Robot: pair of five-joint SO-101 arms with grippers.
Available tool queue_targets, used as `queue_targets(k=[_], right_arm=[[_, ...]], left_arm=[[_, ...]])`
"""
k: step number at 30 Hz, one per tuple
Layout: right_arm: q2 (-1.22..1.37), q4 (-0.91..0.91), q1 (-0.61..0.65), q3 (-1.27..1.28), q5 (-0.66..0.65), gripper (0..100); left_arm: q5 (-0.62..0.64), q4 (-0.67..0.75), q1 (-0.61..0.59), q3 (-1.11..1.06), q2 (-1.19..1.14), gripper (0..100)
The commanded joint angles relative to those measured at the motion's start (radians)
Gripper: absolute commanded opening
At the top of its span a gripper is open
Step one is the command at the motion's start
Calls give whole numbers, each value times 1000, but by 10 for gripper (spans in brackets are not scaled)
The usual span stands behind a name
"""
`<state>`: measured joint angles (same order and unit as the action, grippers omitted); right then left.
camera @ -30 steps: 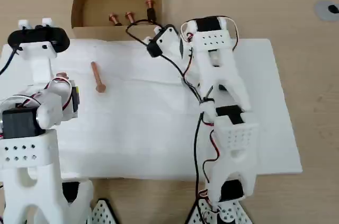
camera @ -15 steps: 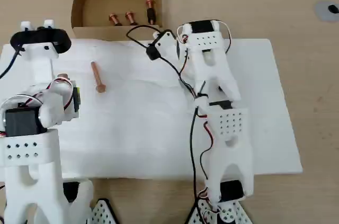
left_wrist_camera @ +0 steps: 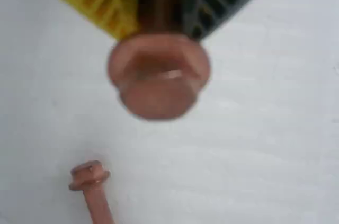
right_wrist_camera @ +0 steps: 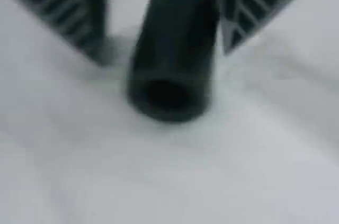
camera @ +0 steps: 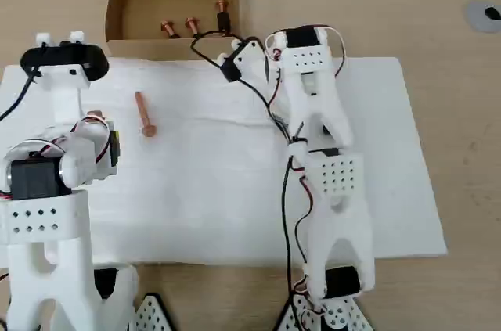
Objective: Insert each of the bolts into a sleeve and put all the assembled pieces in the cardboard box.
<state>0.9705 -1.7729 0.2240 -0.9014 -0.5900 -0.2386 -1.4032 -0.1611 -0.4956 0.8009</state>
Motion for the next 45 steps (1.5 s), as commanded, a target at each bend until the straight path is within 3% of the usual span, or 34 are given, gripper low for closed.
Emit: queue_targets(k=[1, 11, 20, 27, 38, 41, 45], right_arm=[[25, -14, 21, -1, -6, 57], [-105, -15, 24, 15, 43, 9], [-524, -15, 27, 179, 46, 9], [-863, -15, 24, 234, 46, 9], [-1300, -8, 30, 432, 51, 9], [-1446, 2, 67, 438, 129, 10], [-1643, 114, 61, 469, 377, 10]], left_arm=[[-6, 23, -14, 12, 25, 12], [-2, 23, -9, 15, 53, 12], [52, 83, -14, 3, 352, 12], [103, 183, -11, -130, 570, 12], [104, 186, -11, -196, 774, 12], [106, 189, -11, -189, 800, 12], [212, 275, -11, -189, 829, 12]])
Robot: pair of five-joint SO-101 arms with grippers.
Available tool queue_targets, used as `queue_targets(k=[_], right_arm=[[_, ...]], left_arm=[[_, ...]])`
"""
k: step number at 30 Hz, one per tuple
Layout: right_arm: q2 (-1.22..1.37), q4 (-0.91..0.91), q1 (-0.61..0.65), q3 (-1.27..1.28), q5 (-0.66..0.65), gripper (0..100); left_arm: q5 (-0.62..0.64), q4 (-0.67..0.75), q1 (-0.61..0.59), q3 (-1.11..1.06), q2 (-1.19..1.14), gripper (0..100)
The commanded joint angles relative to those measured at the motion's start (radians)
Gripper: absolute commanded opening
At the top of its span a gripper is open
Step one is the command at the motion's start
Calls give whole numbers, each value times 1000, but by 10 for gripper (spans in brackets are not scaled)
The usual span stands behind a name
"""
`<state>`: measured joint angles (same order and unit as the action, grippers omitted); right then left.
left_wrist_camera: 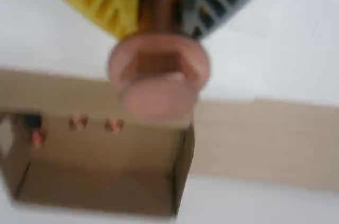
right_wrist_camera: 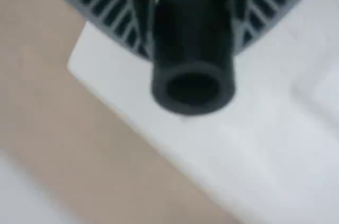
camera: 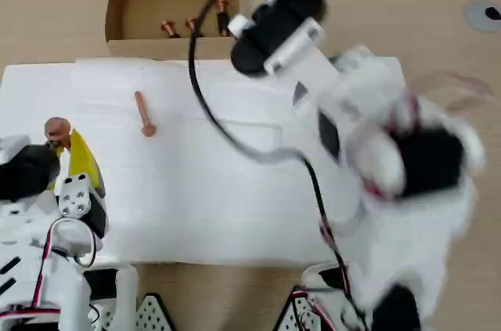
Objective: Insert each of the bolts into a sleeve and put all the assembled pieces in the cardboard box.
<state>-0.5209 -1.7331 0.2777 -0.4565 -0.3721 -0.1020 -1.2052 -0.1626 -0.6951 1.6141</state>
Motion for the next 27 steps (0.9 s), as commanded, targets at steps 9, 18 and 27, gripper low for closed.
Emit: queue_targets(k=[9, 18, 27], right_arm=[[-325, 262, 140, 550, 315, 10], [-432, 695, 395, 984, 311, 12], [-506, 914, 444, 1125, 307, 11]], left_arm=[[288, 482, -8, -132, 38, 18], [287, 706, 147, -281, 38, 18], [290, 704, 293, -219, 38, 18]])
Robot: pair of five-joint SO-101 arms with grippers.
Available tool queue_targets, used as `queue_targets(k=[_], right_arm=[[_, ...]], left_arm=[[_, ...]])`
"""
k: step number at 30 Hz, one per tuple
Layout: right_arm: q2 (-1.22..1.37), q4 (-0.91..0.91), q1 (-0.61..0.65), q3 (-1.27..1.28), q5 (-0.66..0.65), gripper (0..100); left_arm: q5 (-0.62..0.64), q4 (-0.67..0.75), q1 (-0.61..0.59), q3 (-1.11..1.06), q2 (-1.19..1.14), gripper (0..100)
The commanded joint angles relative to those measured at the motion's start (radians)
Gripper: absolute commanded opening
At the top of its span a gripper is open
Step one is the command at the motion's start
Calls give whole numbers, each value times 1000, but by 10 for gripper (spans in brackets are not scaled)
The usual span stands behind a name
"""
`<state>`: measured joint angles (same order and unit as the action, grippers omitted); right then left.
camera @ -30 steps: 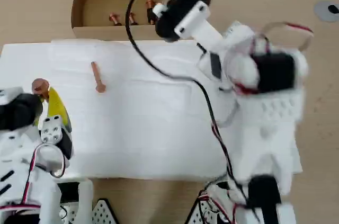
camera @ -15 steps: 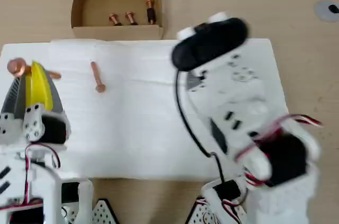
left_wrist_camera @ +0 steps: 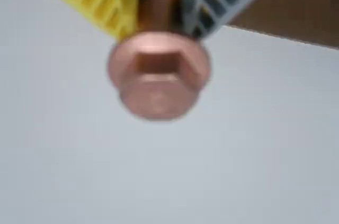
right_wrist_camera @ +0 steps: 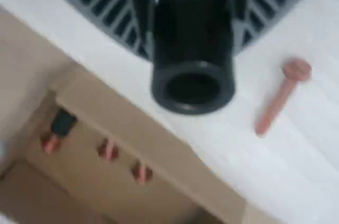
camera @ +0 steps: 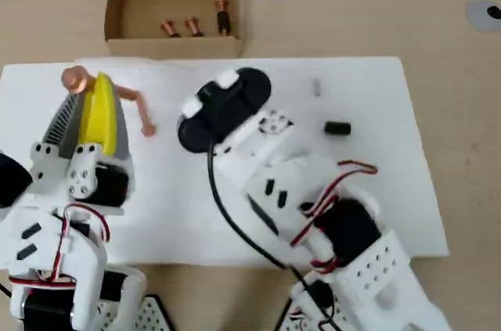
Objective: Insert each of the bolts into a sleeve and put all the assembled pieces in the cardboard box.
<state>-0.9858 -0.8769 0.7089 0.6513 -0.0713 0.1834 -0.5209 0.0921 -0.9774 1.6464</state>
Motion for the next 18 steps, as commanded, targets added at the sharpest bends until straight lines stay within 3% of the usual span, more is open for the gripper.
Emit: queue_targets(k=[1, 9, 18], right_arm=[[-50, 74, 13, 38, 6, 11], [-182, 245, 68, 263, 11, 10], [-302, 400, 113, 450, 11, 10]], left_arm=[[6, 20, 54, 77, 4, 18], [3, 20, 189, 121, 4, 16], [8, 12, 203, 69, 4, 14]])
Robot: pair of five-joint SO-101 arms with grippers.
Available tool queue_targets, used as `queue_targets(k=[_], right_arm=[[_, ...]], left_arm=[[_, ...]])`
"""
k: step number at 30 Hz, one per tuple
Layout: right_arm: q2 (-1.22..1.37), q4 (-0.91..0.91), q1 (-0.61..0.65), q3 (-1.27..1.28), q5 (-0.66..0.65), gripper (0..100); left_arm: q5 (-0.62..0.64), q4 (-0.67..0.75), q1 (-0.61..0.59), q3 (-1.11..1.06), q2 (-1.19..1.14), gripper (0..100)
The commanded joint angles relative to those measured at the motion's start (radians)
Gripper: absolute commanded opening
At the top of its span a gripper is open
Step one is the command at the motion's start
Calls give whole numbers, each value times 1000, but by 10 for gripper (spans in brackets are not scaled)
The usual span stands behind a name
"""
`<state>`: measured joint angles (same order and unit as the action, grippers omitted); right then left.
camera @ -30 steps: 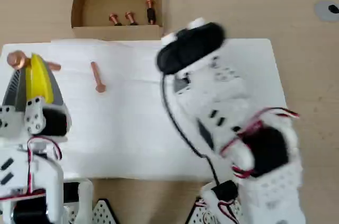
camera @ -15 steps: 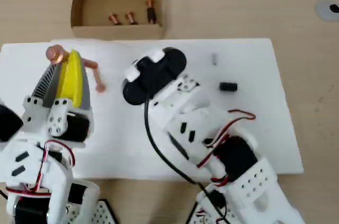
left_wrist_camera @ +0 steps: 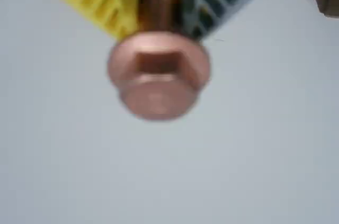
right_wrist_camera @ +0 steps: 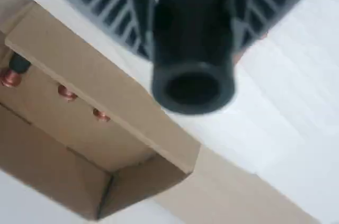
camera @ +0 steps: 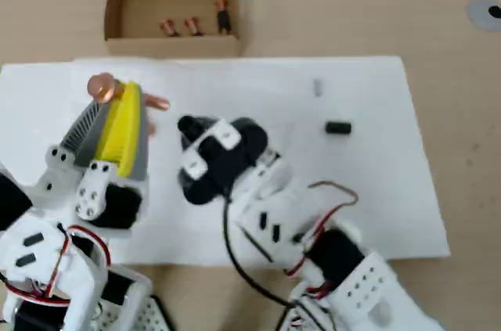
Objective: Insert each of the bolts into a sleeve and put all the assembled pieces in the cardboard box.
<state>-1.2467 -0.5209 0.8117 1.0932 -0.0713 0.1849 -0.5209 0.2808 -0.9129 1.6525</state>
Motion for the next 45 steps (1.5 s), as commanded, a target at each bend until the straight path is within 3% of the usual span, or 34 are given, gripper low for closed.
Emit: queue_targets(k=[1, 5, 14, 24, 31, 45], right_arm=[[-45, 43, 10, 10, 11, 10], [-45, 38, 8, 8, 11, 10], [-45, 41, 8, 7, 11, 10], [-47, 38, 7, 7, 18, 10], [-47, 44, 7, 7, 97, 10], [-47, 44, 7, 5, 127, 10]], left_arm=[[6, 12, 14, -5, -2, 14], [6, -31, 15, -8, -1, 16], [-44, -130, 163, 5, -1, 15], [-129, -123, 157, 11, 5, 13], [-126, -64, 71, 38, -1, 16], [-170, -64, 153, 0, -4, 17]])
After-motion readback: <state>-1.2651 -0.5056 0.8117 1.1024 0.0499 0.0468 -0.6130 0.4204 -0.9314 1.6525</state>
